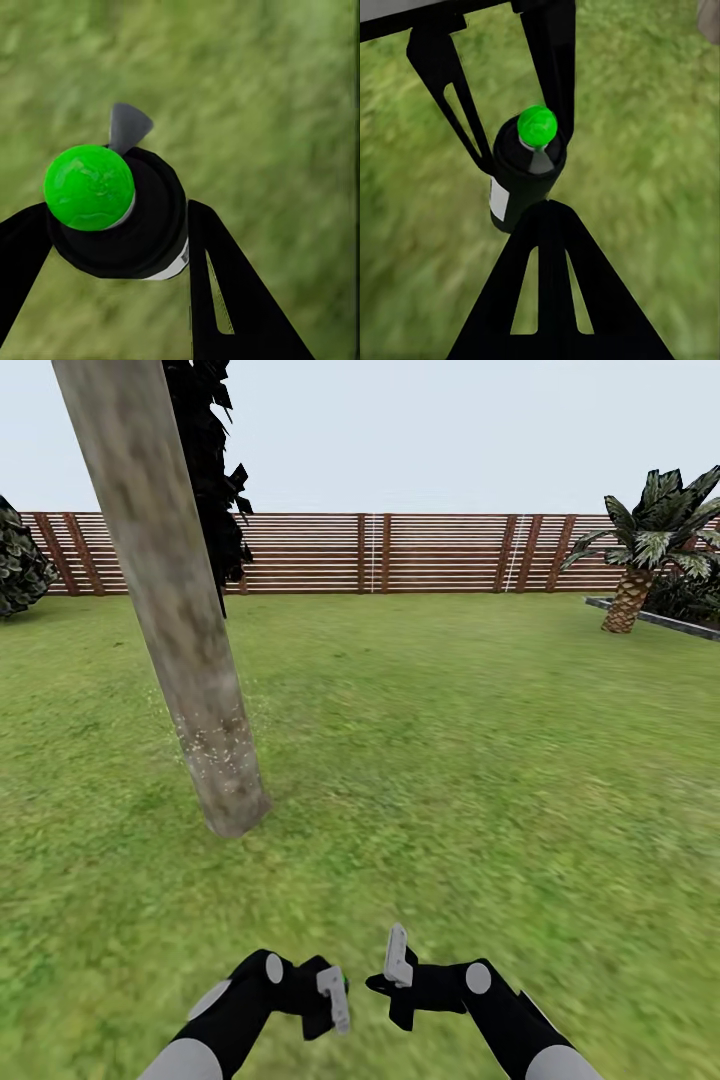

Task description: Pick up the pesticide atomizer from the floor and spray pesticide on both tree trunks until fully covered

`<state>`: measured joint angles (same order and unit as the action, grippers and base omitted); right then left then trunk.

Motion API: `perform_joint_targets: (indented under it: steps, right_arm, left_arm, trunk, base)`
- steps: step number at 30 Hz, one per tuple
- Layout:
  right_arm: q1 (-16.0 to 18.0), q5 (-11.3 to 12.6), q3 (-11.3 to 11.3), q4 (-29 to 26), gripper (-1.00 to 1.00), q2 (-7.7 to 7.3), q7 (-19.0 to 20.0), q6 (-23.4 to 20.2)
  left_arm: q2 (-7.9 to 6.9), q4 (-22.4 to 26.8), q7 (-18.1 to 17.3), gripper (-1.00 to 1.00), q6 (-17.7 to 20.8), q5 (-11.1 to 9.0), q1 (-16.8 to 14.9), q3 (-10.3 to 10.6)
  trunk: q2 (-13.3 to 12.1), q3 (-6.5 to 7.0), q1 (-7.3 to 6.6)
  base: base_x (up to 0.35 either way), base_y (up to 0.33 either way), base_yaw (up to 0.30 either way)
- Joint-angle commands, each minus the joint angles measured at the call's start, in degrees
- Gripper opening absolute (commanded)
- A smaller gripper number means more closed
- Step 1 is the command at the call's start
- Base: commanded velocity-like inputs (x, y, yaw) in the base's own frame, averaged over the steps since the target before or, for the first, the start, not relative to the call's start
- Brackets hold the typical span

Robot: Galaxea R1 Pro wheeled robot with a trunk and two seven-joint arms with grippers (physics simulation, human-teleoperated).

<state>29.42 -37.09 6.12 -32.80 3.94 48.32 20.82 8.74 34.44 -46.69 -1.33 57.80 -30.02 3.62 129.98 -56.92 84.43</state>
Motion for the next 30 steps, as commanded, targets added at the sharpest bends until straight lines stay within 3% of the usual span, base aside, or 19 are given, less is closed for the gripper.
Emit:
perform_joint_targets:
  steps: [1,7,11,27,30]
  right_arm:
    - [0.0,-0.5,-0.1,-0.1,-1.0,0.01,0.0,0.3]
    - [0.0,-0.5,-0.1,-0.1,-1.0,0.01,-0.1,0.3]
    - [0.0,-0.5,-0.1,-0.1,-1.0,0.01,-0.1,0.3]
    - [0.0,-0.5,-0.1,-0.1,-1.0,0.01,-0.1,0.3]
    - [0.0,-0.5,-0.1,-0.1,-1.0,0.01,-0.1,0.3]
  left_arm:
    - [0.04,-0.1,-0.3,-1.0,-0.1,0.4,0.0,0.0]
    - [0.07,-0.5,-0.6,-1.0,-0.5,0.2,0.0,0.1]
    - [0.42,-0.6,-0.6,-1.0,-2.9,0.1,0.0,0.0]
    - [1.26,-0.6,-0.7,-1.0,-3.3,-0.1,0.1,0.0]
    - [1.26,-0.6,-0.7,-1.0,-3.2,-0.1,0.1,1.0]
  trunk:
    - [0.0,-0.05,-0.01]
    - [0.0,-0.05,-0.01]
    - [0.0,-0.05,-0.01]
    - [0.0,-0.05,-0.01]
    - [0.0,-0.05,-0.01]
  base:
    - [0.0,0.0,0.0]
    - [0.0,0.0,0.0]
    - [0.0,0.0,0.0]
    - [0.0,0.0,0.0]
    - [0.0,0.0,0.0]
